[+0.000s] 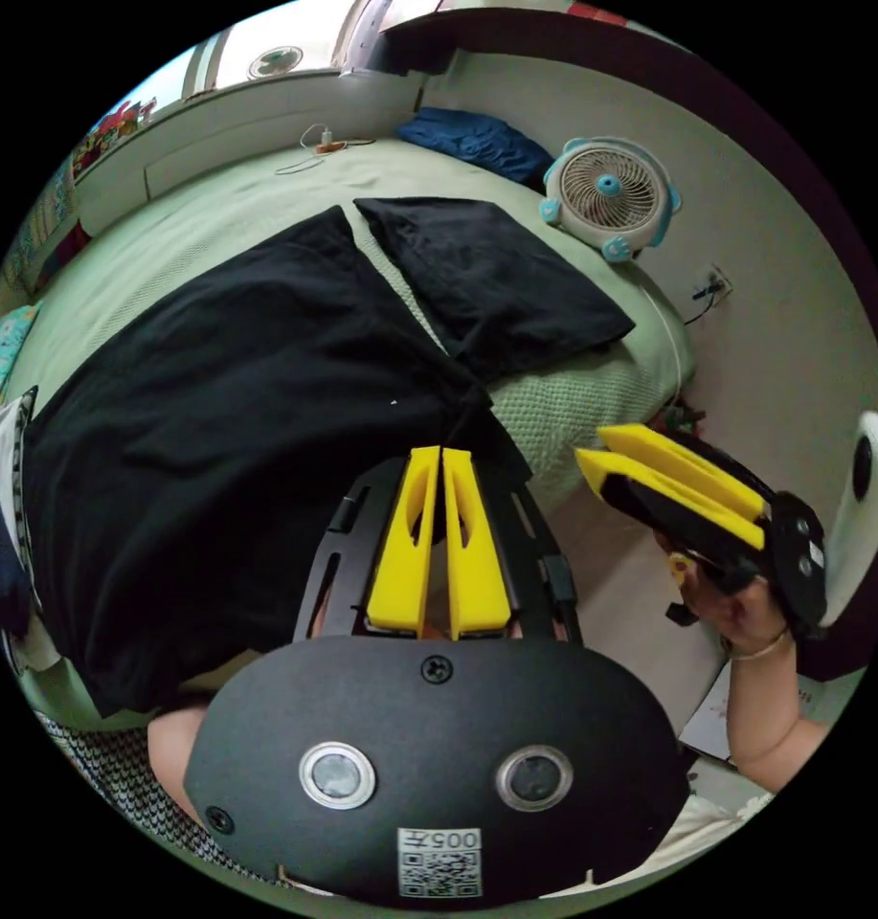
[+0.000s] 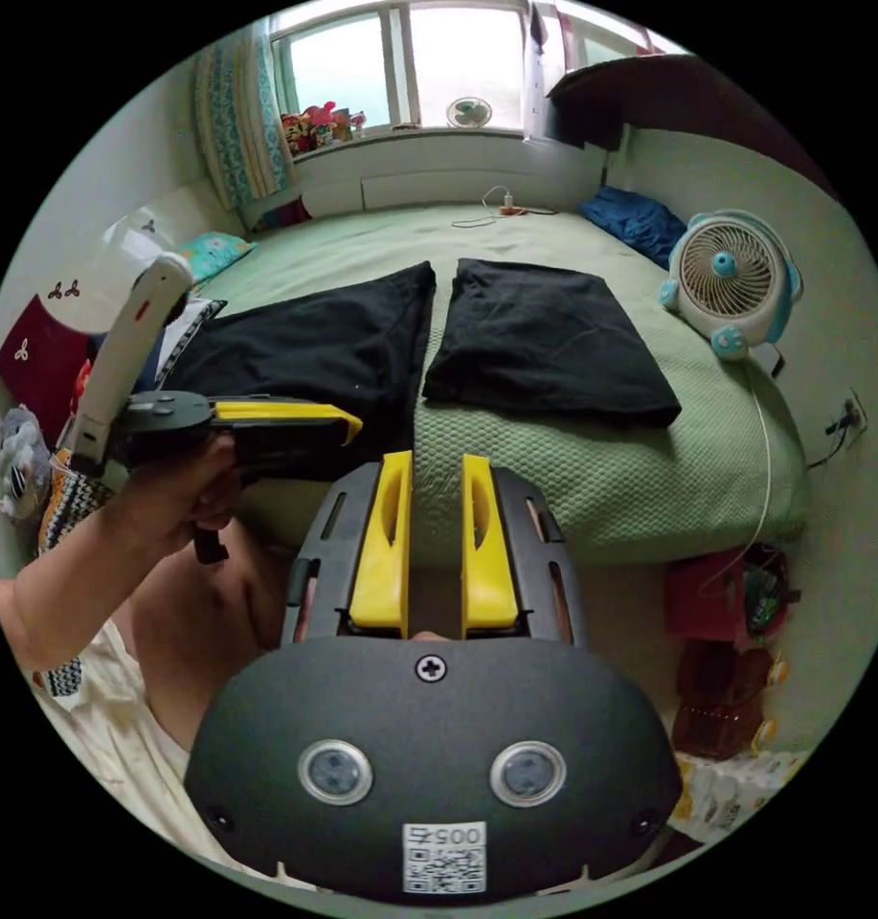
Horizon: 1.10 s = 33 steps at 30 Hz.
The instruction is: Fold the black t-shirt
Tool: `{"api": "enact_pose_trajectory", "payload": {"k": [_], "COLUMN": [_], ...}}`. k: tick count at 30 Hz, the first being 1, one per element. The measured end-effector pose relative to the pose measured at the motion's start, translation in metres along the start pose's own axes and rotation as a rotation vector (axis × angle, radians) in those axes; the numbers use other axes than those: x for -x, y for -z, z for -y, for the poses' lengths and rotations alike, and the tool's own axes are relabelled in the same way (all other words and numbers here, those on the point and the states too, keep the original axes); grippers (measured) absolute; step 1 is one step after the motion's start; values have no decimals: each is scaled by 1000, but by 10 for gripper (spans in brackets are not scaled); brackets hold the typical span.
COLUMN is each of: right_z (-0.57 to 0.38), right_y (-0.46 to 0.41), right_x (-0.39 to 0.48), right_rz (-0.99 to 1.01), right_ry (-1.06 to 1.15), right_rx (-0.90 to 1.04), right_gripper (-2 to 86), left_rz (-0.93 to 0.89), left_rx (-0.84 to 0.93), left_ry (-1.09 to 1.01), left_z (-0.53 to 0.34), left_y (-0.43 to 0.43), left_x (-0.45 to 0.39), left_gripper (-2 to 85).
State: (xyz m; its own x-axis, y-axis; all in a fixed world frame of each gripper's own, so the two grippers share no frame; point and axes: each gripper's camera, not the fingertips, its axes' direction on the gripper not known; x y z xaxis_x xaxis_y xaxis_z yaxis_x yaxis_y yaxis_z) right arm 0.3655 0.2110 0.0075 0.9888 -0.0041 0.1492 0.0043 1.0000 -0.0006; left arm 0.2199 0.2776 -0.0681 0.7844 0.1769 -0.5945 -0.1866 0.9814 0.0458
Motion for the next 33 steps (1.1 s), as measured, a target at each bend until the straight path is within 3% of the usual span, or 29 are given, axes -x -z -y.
{"api": "enact_pose_trajectory", "payload": {"k": [6, 11, 15, 23, 26, 28, 30, 33], "right_z": [93, 177, 225, 244, 252, 256, 249, 249], "right_y": [-21, -78, -141, -198, -188, -199, -228, -218], "right_x": [-12, -11, -16, -39, -52, -60, -52, -57], "right_rz": [31, 129, 149, 204, 271, 285, 191, 242], "right_ry": [103, 182, 136, -15, -39, -80, 22, -4], "right_rx": [-41, 45, 141, 171, 87, 120, 216, 167], "right_gripper": [87, 109, 111, -8, -14, -14, -5, 31], "left_rz": [-30, -9, -19, -33, -43, -22, -13, 8], "left_rx": [96, -112, -126, -104, -93, -93, -93, -124], "left_ry": [-41, 14, 60, -8, -15, -22, -22, -24], "left_z": [-10, -6, 14, 30, 26, 25, 25, 18], "left_y": [-10, 4, -18, -47, -49, -52, -52, -38], "left_x": [-26, -29, -30, -49, -55, -62, -66, -73], "left_gripper": [1, 48, 54, -1, -3, -2, 0, 6]}}
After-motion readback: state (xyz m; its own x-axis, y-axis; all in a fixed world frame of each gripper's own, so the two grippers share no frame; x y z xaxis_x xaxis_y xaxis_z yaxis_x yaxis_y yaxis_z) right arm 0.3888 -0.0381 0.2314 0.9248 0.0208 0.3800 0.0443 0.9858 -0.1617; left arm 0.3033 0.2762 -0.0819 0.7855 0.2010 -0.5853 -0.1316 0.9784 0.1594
